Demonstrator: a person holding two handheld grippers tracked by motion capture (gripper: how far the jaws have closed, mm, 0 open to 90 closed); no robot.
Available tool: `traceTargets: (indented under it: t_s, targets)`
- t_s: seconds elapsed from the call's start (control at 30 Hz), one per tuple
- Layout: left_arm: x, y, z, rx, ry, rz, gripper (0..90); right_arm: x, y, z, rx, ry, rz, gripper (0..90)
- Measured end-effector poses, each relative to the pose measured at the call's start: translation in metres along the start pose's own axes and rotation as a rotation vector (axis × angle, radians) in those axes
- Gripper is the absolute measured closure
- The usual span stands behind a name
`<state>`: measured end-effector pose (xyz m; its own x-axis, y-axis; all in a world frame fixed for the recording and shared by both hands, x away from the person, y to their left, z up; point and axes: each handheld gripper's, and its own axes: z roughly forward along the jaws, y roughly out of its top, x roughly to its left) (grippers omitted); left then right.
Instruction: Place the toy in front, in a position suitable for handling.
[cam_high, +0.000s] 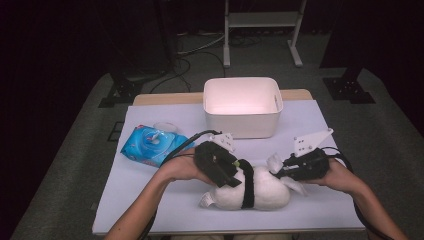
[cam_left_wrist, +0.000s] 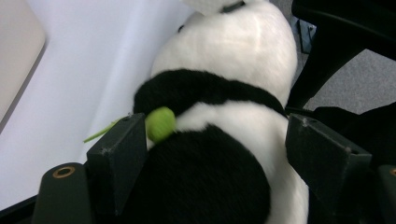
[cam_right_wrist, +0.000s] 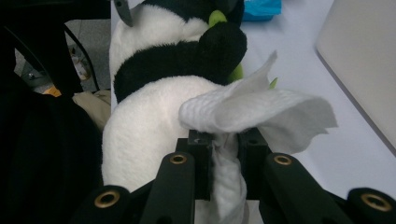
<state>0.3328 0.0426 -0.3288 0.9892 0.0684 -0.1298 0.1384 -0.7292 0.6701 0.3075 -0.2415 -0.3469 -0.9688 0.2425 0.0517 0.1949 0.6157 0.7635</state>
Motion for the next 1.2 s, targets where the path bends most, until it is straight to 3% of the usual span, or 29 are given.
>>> traceTargets:
  t_s: [0.23,0.5,0.6,0.7,0.87,1.07,1.2]
  targets:
    - [0.009,0.016,0.007,0.027,-0.013,-0.007,24.1,0.009,-0.002,0.000,0.018,0.005,-0.026,78.7]
    - [0.023,0.021,0.021,0.083,-0.092,-0.052,36.7,0.012,-0.005,0.000,0.016,0.025,-0.033,78.7]
    - [0.026,0.020,0.026,0.088,-0.143,-0.054,45.0,0.012,-0.006,0.000,0.016,0.026,-0.035,78.6]
    - [0.027,0.021,0.026,0.086,-0.165,-0.042,56.8,0.012,-0.006,-0.001,0.020,0.032,-0.035,78.4]
    - [0.025,0.026,0.024,0.091,-0.142,0.005,69.1,0.011,-0.005,-0.005,0.011,0.032,-0.028,78.3]
    - [0.029,0.037,0.019,0.090,-0.113,0.033,70.3,0.002,0.000,-0.015,0.000,-0.010,-0.029,78.5]
    - [0.036,0.049,0.013,0.107,-0.068,0.072,70.3,-0.011,0.007,-0.015,0.002,-0.028,-0.024,78.5]
